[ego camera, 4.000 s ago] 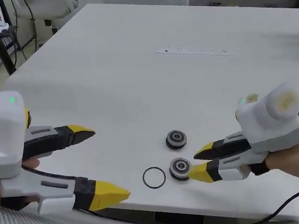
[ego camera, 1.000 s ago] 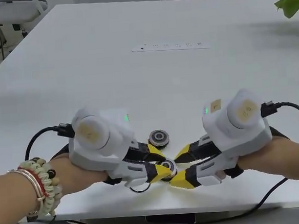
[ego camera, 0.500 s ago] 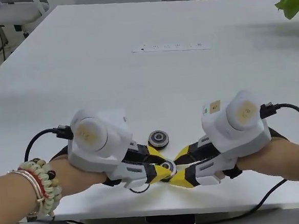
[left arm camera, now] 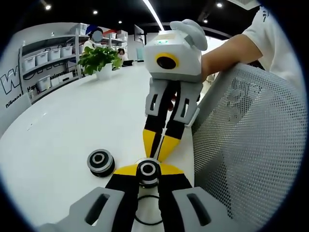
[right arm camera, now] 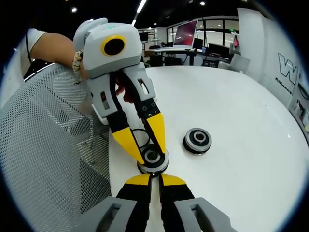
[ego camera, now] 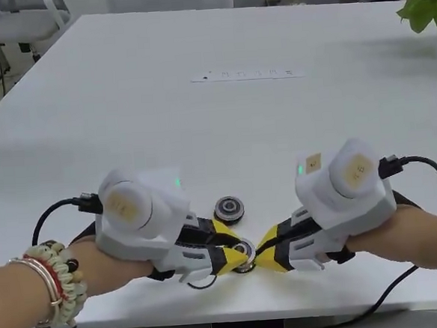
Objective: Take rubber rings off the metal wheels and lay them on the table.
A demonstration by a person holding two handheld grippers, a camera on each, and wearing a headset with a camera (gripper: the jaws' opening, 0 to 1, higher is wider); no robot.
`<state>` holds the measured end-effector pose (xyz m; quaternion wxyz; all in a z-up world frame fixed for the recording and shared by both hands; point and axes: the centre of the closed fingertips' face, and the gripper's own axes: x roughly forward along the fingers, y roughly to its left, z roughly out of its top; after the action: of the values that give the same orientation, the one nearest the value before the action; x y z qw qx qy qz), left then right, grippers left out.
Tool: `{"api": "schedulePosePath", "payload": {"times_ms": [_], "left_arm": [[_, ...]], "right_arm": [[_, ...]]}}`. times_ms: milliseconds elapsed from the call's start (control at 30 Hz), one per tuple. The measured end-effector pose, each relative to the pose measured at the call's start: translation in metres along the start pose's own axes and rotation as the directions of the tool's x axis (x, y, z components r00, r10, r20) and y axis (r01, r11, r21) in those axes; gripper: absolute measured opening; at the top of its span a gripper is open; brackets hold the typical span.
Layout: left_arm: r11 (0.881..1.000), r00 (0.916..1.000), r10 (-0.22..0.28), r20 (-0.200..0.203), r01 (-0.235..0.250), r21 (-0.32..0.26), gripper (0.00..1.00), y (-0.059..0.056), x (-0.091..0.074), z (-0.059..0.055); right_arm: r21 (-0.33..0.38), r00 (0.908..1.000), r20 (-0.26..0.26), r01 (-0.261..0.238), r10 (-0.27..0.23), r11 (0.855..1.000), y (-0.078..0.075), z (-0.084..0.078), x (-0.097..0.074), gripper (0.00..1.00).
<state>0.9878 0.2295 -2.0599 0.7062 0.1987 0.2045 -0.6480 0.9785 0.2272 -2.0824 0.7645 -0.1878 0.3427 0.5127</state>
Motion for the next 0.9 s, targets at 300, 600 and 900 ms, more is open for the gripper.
{"api": "schedulePosePath", "payload": {"times_ms": [300, 600, 900], "left_arm": [[1.0, 1.0, 0.003, 0.003, -0.003, -0.001, 0.08, 0.0, 0.0, 0.0], [1.0, 1.0, 0.004, 0.001, -0.004, -0.004, 0.08, 0.0, 0.0, 0.0], [1.0, 1.0, 0.004, 0.001, -0.004, 0.001, 0.08, 0.0, 0.0, 0.0]], "right_arm": [[-0.025, 0.9998, -0.013, 0.015, -0.016, 1.0, -0.002, 0.0, 0.0, 0.0], [0.069, 0.9997, -0.008, 0.024, -0.024, 0.997, -0.009, -0.001, -0.003, 0.0], [0.287, 0.9993, 0.037, -0.014, 0.003, 0.958, -0.011, 0.0, -0.005, 0.0]]}}
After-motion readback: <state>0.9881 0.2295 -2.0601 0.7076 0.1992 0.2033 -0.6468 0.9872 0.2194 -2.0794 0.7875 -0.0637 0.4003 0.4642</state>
